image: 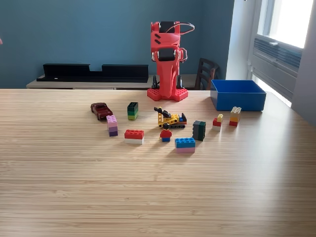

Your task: Grasp a lego block and put it in the bin.

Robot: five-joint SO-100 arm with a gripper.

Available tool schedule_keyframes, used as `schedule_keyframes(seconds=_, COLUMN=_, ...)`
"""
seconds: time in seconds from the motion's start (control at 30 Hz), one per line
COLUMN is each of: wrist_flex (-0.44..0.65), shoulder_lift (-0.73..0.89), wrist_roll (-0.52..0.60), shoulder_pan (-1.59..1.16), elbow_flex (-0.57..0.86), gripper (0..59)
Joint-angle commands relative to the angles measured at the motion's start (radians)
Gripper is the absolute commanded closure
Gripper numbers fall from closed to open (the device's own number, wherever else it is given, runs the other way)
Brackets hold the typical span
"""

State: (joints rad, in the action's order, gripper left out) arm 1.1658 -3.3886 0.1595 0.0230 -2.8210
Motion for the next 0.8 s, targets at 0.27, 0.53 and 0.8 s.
schedule_keyframes(seconds=0.27, wrist_flex=-0.02, shoulder_lift=-0.005, wrist_roll=-0.029, shoulder_pan=-0.023, elbow_flex=0.298, gripper=51.9)
schedule_keyframes(seconds=0.53, wrist_flex=0.075, shoulder_lift=0.117, wrist_roll=-0.02, shoulder_pan=-0.052, elbow_flex=0.43, gripper=50.3)
schedule_keyframes(seconds=0.8, wrist_flex=0.106, shoulder_lift=0.588, wrist_roll=0.106, shoulder_pan=0.078, elbow_flex=0.696, gripper=46.2)
